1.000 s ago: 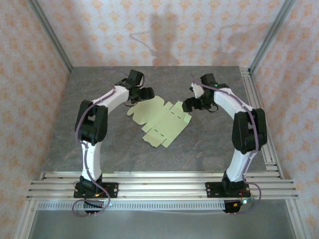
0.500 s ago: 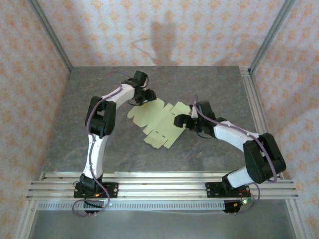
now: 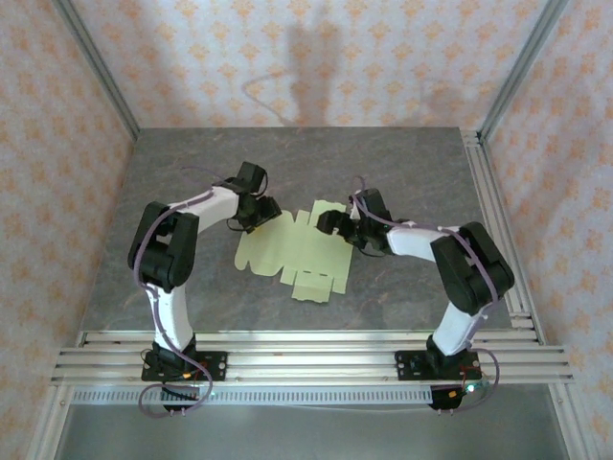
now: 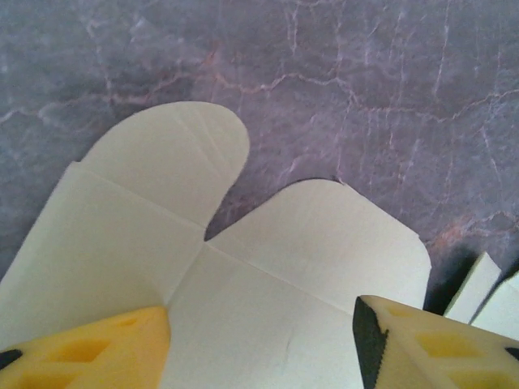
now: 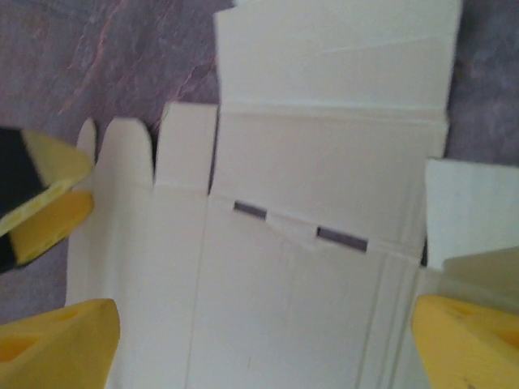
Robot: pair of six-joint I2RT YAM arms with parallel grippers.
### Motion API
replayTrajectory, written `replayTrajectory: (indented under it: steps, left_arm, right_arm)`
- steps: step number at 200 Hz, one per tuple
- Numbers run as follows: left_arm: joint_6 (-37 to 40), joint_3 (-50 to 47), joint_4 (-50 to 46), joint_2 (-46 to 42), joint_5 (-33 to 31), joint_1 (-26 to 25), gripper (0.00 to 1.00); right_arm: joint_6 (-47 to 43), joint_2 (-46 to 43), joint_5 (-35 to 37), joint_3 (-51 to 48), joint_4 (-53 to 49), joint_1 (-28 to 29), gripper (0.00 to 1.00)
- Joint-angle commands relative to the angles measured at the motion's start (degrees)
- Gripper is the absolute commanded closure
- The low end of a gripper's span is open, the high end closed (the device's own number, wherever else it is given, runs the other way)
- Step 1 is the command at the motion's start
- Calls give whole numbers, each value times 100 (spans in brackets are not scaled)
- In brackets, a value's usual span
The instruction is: Fold the paper box
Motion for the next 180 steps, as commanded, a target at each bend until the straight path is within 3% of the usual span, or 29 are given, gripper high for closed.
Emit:
replayTrajectory:
  steps: [1, 44, 64, 78, 98, 123, 158, 180]
  left_arm:
    - [-22, -292, -36, -377, -160, -21, 35]
    - [-171, -900, 61, -1119, -397, -277, 29]
    - [6, -896, -16, -1463, -713, -509, 18]
    - [236, -786, -19, -1528, -794, -617, 3]
    - [596, -418, -94, -1350, -527, -702, 0]
    - [654, 111, -181, -903, 278, -791, 0]
    - [488, 553, -86, -242, 913, -921, 47]
    - [471, 743, -146, 170, 960, -967, 70]
  right_arm:
    - [-344, 367, 260, 336, -360, -175, 7]
    - [-928, 703, 402, 1137, -737, -328, 2]
    - [-1069, 570, 350, 1235, -769, -424, 0]
    - [-1092, 319, 345, 1106, -621, -478, 1]
    - [-911, -217, 824, 660, -351, -551, 1]
    - [-849, -929, 1244, -78, -42, -651, 1]
    - [-641, -1486, 999, -665, -307, -884, 1]
    - [-553, -1501, 815, -716, -699, -893, 1]
